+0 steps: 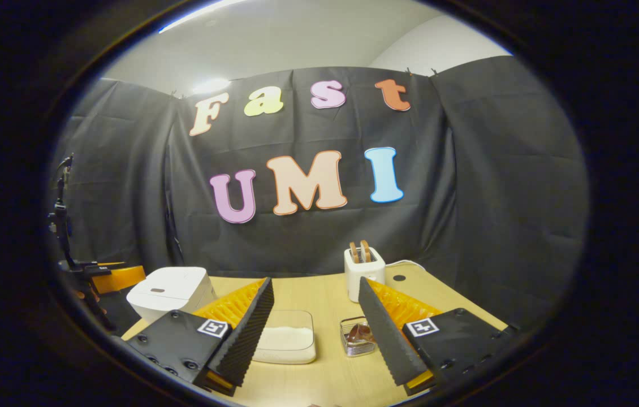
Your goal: Close the left gripper, press the button to open the rice cooker; take a wooden spoon from the chopstick holder with the right hand, scoop a spoonful of rice and pour it into the rice cooker, then put the wooden spoon back into the chopstick holder.
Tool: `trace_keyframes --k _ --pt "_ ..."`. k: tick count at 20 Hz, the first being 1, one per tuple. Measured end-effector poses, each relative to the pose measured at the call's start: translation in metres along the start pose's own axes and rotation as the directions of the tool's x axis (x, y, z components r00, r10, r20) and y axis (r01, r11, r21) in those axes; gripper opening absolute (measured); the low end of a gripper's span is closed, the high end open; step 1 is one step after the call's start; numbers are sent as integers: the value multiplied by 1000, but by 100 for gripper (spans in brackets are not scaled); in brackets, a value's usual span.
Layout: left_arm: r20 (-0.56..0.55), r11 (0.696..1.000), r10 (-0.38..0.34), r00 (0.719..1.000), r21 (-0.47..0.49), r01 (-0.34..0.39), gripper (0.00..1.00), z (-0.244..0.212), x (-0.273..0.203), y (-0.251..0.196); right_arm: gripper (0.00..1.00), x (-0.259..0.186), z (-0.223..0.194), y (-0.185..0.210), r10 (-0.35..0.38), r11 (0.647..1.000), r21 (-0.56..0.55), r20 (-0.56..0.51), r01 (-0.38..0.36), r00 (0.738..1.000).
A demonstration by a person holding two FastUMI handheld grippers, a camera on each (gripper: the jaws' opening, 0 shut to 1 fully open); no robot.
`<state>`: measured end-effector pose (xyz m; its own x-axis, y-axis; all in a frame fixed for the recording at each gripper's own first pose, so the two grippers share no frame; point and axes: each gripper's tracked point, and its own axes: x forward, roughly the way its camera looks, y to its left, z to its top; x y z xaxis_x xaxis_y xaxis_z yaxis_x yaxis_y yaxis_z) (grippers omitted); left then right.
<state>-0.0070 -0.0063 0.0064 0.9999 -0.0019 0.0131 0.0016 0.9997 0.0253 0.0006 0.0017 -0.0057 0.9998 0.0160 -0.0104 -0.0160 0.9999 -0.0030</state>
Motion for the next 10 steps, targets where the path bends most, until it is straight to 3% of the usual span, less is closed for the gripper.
trace_keyframes --k 10 --pt "1 1000 -26 1000 11 26 79 -1 -3 0 97 -4 1 -5 -30 1000 2 1 30 1000"
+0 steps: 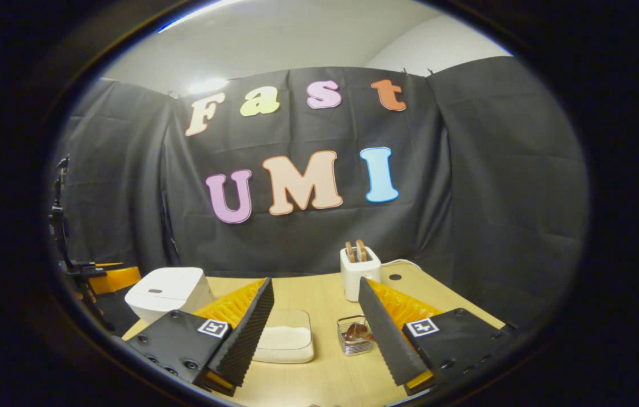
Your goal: Close the left gripper, press the button to open the rice cooker; take a wooden spoon from the chopstick holder with the right hand, scoop a spoonful of rice and pour it into the rice cooker, then put the wooden spoon back into the chopstick holder.
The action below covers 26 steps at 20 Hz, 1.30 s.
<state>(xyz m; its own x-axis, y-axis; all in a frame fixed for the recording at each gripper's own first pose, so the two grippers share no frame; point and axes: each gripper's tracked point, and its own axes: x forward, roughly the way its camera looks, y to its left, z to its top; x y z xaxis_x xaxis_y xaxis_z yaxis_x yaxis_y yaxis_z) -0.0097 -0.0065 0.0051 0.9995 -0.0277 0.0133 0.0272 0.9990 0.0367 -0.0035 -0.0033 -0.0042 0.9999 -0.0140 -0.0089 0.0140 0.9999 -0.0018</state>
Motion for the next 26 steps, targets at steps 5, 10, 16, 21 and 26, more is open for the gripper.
trace_keyframes --k 5,10,16,21,26 --pt "7 1000 -9 1000 -9 9 66 1 1 3 95 1 3 -1 -17 1000 -4 9 17 1000" --pt "-3 1000 -27 1000 14 27 37 -1 0 4 95 5 3 4 -10 1000 2 11 10 1000" --pt "-31 1000 -14 999 26 15 15 -6 3 12 95 10 5 10 -1 1000 -3 24 1 1000" --pt "-56 998 60 997 35 -59 0 -15 4 41 95 15 7 12 7 1000 -3 28 -7 1000" --pt "-71 996 89 994 21 -88 0 -20 13 73 95 19 3 7 -6 1000 -7 19 6 1000"
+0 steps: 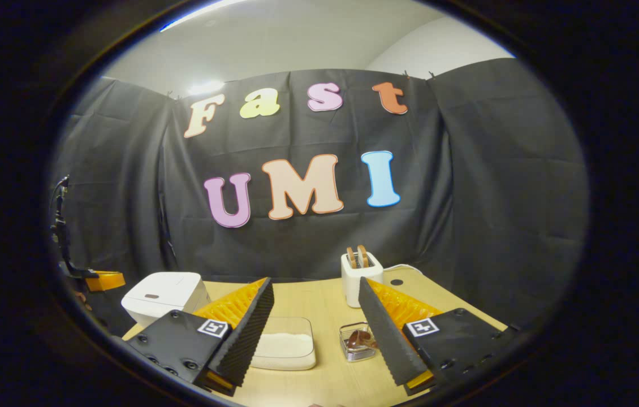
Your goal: Close the left gripper, press the button to open the rice cooker; take a wooden spoon from the chopstick holder with the right hand, scoop a spoonful of rice and pour it into the rice cooker, then put the wooden spoon back into the chopstick holder.
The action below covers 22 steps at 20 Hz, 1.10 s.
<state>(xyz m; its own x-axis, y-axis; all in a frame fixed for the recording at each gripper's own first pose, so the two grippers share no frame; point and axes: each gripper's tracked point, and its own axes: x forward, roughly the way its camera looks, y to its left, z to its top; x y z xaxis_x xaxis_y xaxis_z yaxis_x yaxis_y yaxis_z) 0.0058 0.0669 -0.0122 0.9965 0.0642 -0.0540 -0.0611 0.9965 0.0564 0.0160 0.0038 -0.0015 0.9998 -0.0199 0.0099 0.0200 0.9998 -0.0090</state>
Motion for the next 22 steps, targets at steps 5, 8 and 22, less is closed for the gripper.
trace_keyframes --k 5,8,22 --pt "-28 1000 -5 1000 -24 5 0 -14 27 25 95 -3 -5 -5 -24 1000 -7 -15 24 1000" --pt "-58 999 -1 998 -47 -2 0 -29 49 35 96 -5 -7 -8 -45 999 -14 -18 45 999" --pt "-155 998 20 988 -53 -28 0 -76 90 51 95 -15 -19 -36 -142 990 -26 -38 141 989"
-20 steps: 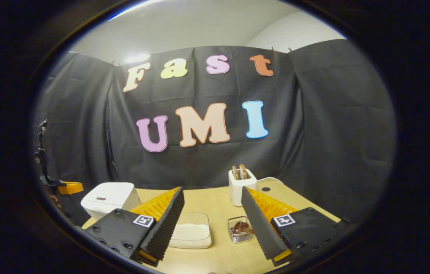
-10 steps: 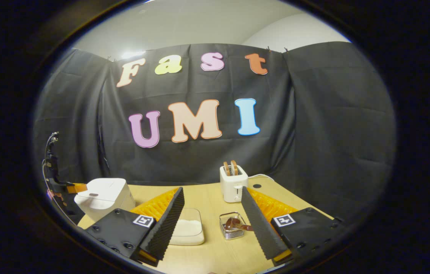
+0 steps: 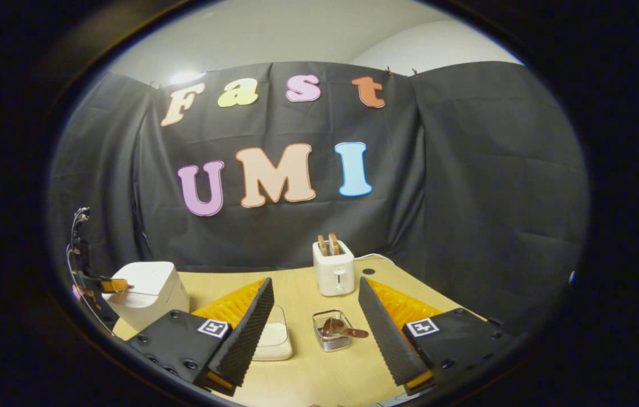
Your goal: Close the left gripper, press the button to open the rice cooker; take a wooden spoon from the chopstick holder with the right hand, scoop a spoonful of rice and pour it into the rice cooker, then put the wooden spoon back into the chopstick holder.
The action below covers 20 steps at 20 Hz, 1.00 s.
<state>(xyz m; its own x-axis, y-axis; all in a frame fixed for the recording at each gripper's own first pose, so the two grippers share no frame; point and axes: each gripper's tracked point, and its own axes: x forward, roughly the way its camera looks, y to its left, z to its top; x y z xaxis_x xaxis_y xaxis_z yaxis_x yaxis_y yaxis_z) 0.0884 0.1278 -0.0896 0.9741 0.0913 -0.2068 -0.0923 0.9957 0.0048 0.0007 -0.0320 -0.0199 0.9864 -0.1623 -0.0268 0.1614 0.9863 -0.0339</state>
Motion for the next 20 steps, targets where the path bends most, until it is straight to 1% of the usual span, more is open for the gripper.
trace_keyframes --k 5,9,14,20 --pt "37 1000 15 999 12 -16 0 17 -3 1 96 0 3 -1 7 1000 3 9 -7 1000" --pt "105 1000 23 994 17 -25 0 49 -5 1 96 -2 2 -6 9 1000 -3 15 -9 1000" --pt "174 999 34 984 2 -35 0 87 -3 5 96 -3 -4 -13 9 1000 17 4 -9 1000" --pt "258 998 47 965 16 -53 0 136 6 11 97 -1 -7 -20 12 1000 18 2 -12 1000"
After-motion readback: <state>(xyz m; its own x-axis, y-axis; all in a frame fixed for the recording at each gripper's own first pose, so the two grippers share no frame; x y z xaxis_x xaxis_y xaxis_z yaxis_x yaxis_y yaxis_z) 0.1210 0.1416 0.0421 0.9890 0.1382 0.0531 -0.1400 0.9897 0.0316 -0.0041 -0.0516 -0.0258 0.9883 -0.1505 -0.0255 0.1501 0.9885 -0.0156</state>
